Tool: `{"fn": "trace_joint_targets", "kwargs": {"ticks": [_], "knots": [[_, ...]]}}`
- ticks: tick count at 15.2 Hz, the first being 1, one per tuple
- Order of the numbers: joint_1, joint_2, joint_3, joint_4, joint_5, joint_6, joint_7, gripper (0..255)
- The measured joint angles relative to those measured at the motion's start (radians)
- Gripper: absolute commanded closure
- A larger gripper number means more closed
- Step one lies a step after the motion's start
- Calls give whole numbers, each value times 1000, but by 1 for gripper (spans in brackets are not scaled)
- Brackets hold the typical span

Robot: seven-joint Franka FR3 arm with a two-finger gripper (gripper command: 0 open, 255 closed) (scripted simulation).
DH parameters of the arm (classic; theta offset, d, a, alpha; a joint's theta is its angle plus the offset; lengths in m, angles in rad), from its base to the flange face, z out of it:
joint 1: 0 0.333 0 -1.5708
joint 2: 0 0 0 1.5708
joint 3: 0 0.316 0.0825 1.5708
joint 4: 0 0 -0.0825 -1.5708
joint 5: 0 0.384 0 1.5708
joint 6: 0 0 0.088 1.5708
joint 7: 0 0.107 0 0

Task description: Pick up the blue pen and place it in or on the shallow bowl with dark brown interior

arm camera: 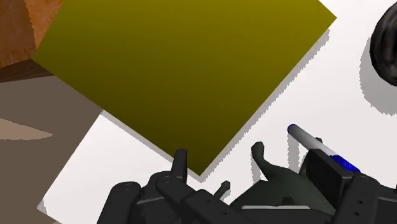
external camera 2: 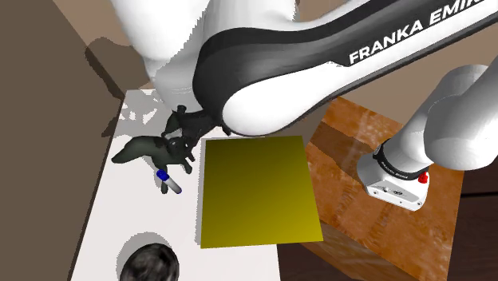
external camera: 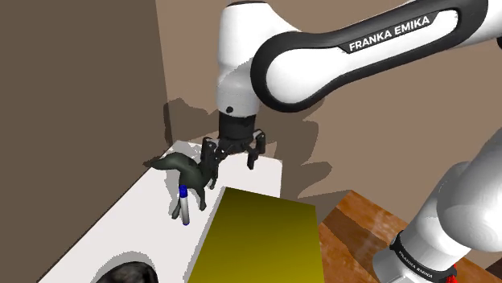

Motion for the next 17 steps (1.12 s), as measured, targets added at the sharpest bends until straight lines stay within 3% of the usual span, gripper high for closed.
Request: {"fn": "trace_joint_targets", "kwargs": {"ticks": [5, 9, 17], "knots": [[42, 231, 32, 179, -163, 7, 210, 0], [133, 434, 9, 368, -294, -19, 360, 0], [159, 501, -14, 359, -340, 45, 404, 0]]}}
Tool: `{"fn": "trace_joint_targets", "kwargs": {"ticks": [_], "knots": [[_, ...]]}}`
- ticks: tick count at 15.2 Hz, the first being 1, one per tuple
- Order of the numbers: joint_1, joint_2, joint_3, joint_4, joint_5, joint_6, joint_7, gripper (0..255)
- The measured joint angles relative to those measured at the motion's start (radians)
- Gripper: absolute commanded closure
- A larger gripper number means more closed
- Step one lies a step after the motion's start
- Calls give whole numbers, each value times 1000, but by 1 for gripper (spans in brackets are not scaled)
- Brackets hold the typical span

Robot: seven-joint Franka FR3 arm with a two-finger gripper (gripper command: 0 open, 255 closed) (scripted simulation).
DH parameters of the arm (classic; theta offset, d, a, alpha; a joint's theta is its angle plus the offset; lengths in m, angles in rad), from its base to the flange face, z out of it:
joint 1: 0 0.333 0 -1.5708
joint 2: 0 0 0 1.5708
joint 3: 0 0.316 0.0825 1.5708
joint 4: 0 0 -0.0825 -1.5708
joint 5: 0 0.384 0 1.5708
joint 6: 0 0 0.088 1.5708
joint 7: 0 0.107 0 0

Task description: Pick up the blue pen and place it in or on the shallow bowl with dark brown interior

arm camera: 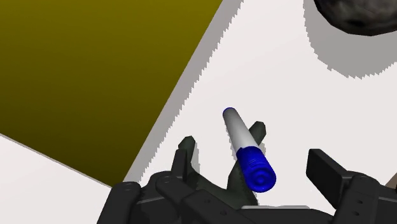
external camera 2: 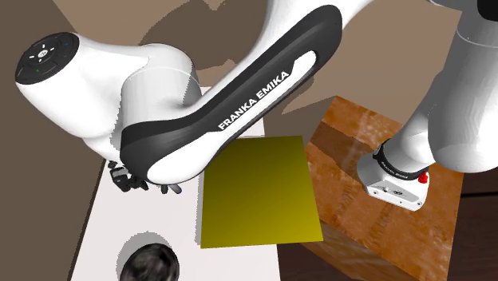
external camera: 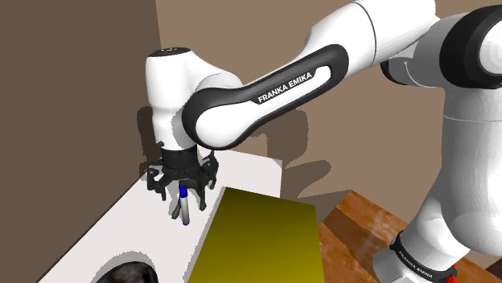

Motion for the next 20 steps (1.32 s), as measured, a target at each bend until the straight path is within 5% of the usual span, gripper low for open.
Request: {"fn": "trace_joint_targets", "kwargs": {"ticks": [7, 8, 20], "knots": [[3, 8, -2, 0, -5, 7, 4, 0], [3, 8, -2, 0, -5, 7, 4, 255], [1, -1, 1, 5, 1, -6, 0, 255]]}}
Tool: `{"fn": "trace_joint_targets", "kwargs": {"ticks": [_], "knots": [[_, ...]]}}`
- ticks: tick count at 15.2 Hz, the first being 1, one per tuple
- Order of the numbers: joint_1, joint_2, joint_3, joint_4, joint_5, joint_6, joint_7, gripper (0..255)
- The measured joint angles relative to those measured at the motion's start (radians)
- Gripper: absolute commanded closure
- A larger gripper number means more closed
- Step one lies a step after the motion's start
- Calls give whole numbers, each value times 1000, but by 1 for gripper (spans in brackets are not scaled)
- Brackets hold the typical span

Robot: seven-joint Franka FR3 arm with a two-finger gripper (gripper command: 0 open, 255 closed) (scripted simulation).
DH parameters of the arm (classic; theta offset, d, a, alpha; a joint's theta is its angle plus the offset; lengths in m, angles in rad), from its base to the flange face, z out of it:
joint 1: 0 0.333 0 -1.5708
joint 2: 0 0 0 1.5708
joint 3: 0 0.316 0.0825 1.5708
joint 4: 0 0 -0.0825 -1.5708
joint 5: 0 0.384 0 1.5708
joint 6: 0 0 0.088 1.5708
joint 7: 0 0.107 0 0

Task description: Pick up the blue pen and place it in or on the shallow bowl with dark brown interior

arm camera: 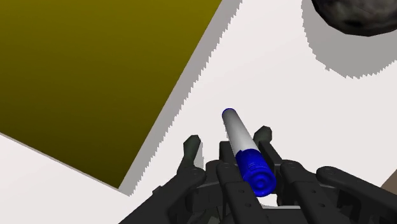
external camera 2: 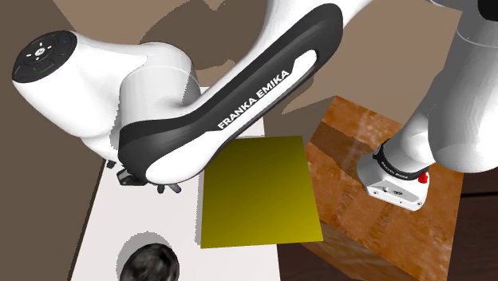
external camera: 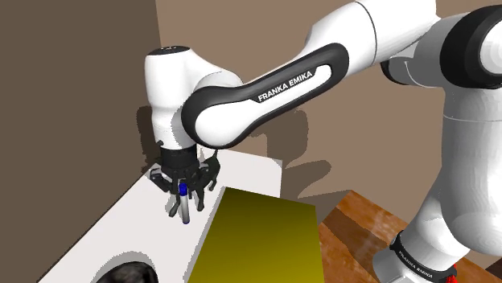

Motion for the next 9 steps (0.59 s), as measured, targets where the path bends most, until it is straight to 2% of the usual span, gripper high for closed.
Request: {"fn": "trace_joint_targets", "kwargs": {"ticks": [9], "knots": [[-5, -38, 15, 69, 30, -99, -20, 255]]}}
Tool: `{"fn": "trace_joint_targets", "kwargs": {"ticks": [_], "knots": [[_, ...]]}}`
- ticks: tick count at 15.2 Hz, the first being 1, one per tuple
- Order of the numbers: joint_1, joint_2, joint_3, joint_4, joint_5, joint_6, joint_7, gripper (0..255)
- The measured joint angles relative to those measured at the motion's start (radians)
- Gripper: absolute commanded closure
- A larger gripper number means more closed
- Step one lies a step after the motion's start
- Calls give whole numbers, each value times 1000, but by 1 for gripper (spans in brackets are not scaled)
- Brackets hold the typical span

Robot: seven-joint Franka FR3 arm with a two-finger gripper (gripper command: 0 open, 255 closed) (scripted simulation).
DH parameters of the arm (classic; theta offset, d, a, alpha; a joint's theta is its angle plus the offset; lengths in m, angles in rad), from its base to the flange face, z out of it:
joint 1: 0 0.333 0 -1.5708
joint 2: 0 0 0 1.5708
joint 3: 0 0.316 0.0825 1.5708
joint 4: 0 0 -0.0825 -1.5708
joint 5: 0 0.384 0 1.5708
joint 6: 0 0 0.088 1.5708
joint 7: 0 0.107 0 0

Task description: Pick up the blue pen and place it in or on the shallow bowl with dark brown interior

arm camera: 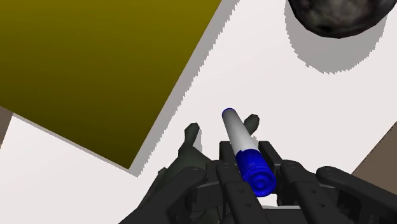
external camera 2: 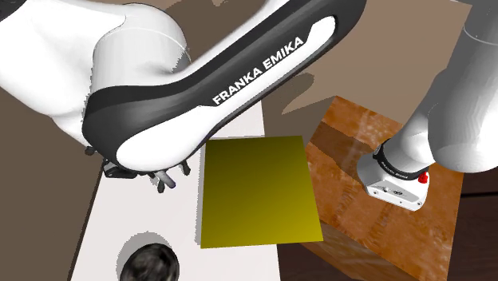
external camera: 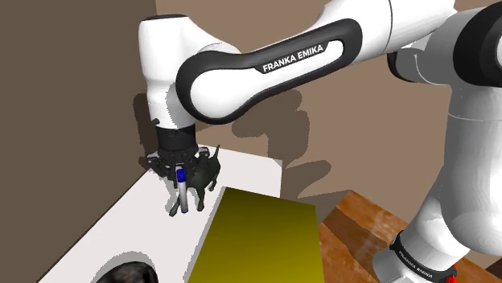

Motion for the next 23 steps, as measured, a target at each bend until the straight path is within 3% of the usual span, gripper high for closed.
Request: {"fn": "trace_joint_targets", "kwargs": {"ticks": [13, 17, 23], "knots": [[0, -39, 15, 119, 31, -150, -21, 255], [75, 15, 25, 217, -2, -205, 47, 255], [247, 146, 28, 444, -73, -319, 169, 255]]}}
